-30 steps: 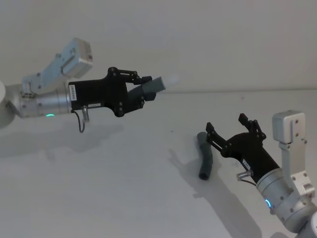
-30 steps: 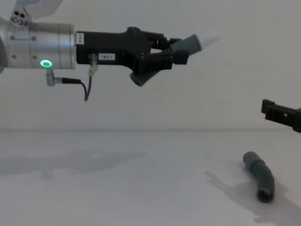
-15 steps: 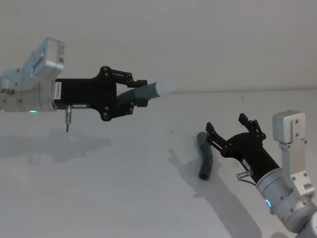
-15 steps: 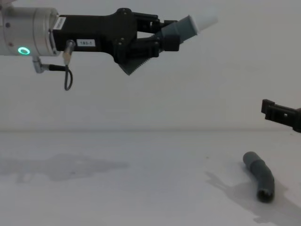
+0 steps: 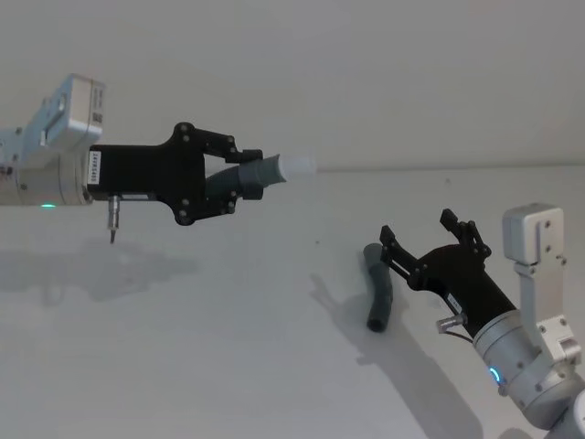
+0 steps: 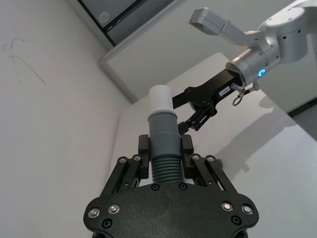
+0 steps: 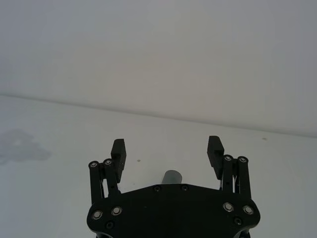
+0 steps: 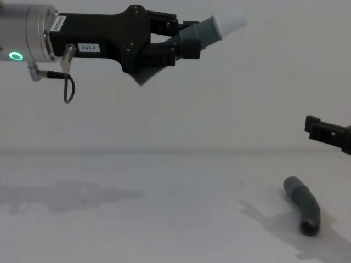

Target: Use both hands to pick up one end of the pipe from the table, align the ends, and insert them.

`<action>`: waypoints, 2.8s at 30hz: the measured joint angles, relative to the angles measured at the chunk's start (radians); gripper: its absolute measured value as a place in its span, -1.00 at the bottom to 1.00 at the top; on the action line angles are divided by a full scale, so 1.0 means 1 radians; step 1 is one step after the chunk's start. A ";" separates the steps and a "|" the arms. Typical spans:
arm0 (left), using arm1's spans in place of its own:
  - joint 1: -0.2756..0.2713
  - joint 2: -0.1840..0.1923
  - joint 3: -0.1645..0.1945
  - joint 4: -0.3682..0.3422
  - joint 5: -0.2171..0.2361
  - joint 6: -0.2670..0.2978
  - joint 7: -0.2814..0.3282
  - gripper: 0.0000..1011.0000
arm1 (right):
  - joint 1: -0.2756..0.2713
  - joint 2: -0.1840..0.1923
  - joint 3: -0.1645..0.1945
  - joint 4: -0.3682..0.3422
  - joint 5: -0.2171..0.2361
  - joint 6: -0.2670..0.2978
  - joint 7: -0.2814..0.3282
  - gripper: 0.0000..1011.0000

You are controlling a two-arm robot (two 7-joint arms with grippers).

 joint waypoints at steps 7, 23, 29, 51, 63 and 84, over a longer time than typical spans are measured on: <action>0.009 0.004 -0.003 -0.013 0.027 -0.017 0.059 -0.34 | 0.000 0.000 0.000 0.000 0.000 0.000 0.000 0.98; 0.018 0.004 -0.007 -0.019 0.055 -0.040 0.122 -0.33 | 0.000 0.000 0.000 0.000 0.000 0.000 0.000 0.98; 0.019 0.004 -0.008 -0.020 0.059 -0.043 0.131 -0.34 | 0.000 0.000 0.000 0.000 0.000 0.000 0.000 0.98; 0.021 0.004 -0.009 -0.022 0.064 -0.047 0.144 -0.33 | 0.010 0.007 0.011 -0.022 0.006 0.095 -0.001 0.98; 0.021 0.004 -0.009 -0.022 0.065 -0.048 0.145 -0.34 | 0.069 0.026 0.006 -0.071 0.018 0.353 -0.008 0.98; 0.021 0.004 -0.009 -0.022 0.065 -0.048 0.146 -0.33 | 0.224 0.043 -0.053 -0.033 0.010 0.703 0.012 0.98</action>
